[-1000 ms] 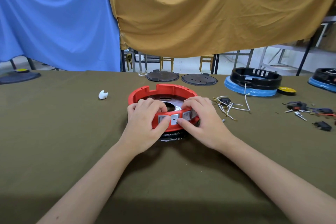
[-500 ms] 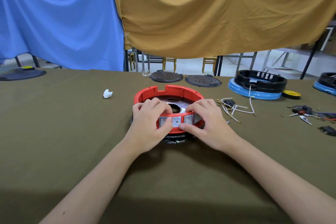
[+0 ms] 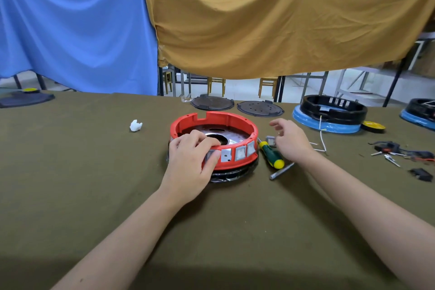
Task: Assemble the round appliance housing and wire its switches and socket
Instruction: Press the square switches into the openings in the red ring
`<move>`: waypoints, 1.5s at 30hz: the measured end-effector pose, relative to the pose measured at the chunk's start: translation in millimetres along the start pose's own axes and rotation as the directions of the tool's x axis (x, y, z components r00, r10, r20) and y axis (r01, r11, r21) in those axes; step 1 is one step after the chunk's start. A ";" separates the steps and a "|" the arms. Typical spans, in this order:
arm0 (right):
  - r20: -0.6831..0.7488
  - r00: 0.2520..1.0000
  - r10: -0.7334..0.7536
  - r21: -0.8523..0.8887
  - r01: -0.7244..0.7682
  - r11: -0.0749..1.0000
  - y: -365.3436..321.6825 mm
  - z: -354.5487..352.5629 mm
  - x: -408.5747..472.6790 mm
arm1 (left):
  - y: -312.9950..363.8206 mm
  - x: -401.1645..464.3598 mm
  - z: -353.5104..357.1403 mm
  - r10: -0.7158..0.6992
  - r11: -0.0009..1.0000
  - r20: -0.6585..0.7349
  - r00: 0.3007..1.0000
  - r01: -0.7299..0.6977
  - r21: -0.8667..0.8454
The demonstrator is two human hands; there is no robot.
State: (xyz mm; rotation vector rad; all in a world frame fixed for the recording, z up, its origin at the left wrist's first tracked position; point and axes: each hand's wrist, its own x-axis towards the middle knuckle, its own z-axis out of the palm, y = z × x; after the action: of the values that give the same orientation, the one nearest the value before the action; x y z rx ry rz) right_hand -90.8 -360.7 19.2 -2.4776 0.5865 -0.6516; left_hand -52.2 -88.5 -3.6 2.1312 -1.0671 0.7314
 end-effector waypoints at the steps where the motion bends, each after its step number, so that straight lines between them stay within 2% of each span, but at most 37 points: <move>1: 0.026 0.999 -0.035 -0.036 0.035 0.999 1.1 3.9 4.2 | -0.6 -0.1 0.6 0.000 1.000 -0.004 1.000 0.000 -0.002; 5: 0.165 0.985 -0.046 0.113 0.027 0.993 14.9 10.9 10.0 | -2.1 -1.2 1.8 -0.004 1.000 -0.019 1.000 0.004 -0.027; 7: 0.184 0.981 -0.060 0.077 0.047 0.996 21.2 7.7 10.8 | -2.5 -0.6 2.7 -0.005 1.000 -0.026 1.000 0.004 -0.027; 11: 0.096 0.989 -0.117 -0.045 0.122 0.992 24.5 3.1 10.6 | -1.7 0.6 3.9 -0.010 0.999 -0.028 1.000 0.009 -0.042; 13: 0.052 0.993 -0.110 -0.089 0.114 0.990 24.1 1.7 9.7 | -1.6 -0.6 3.3 -0.013 0.999 -0.017 1.000 0.012 -0.045; 17: -0.014 0.998 -0.066 -0.063 0.065 0.996 28.8 -0.5 4.3 | -0.4 -2.1 1.4 -0.019 0.999 -0.017 1.000 0.019 -0.045; 20: -0.111 0.992 -0.066 0.023 0.069 0.997 30.2 -0.2 -1.1 | 0.9 -3.2 1.4 -0.020 1.000 -0.028 0.999 0.019 -0.025; 24: -0.286 0.958 -0.030 0.281 0.113 0.953 13.9 -3.8 -7.9 | 1.9 -4.7 1.4 -0.072 0.997 -0.022 0.997 0.071 -0.028; 26: -0.279 0.960 -0.006 0.456 0.138 0.879 -2.4 -4.4 -13.4 | 1.9 -3.4 1.3 -0.080 0.996 -0.006 0.997 0.079 -0.040; 29: -0.182 0.983 0.008 0.730 0.130 0.671 -32.4 -2.4 -28.3 | -0.4 -1.3 1.0 -0.082 0.995 0.004 0.997 0.082 -0.064; 32: 0.017 0.996 -0.088 0.928 0.017 0.372 -53.5 -3.3 -44.2 | -2.6 0.4 2.3 -0.075 0.995 -0.004 0.997 0.075 -0.069; 34: 0.152 0.970 -0.188 0.983 -0.128 0.134 -58.2 -0.6 -56.8 | -4.3 1.2 3.8 -0.068 0.996 -0.017 0.998 0.067 -0.063; 35: 0.207 0.953 -0.221 0.978 -0.198 0.062 -59.4 1.4 -62.3 | -4.5 1.3 4.3 -0.065 0.996 -0.019 0.998 0.064 -0.061; 37: 0.282 0.924 -0.260 0.956 -0.292 -0.002 -60.9 5.3 -69.8 | -4.7 1.4 4.3 -0.061 0.997 -0.018 0.998 0.060 -0.050; 41: 0.347 0.893 -0.287 0.917 -0.387 -0.096 -59.0 1.9 -73.6 | -1.8 -0.8 2.7 -0.058 0.997 -0.032 0.998 0.056 -0.059; 45: 0.365 0.870 -0.331 0.900 -0.421 -0.114 -54.4 -0.9 -73.2 | 6.4 -3.3 -0.6 -0.027 0.998 -0.055 0.998 0.025 -0.049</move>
State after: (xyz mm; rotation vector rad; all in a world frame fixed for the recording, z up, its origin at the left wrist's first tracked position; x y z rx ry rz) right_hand -134.5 -280.9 26.7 -0.8794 -0.1589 -0.1440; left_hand -59.4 -89.5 -3.8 2.0679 -1.0157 0.7413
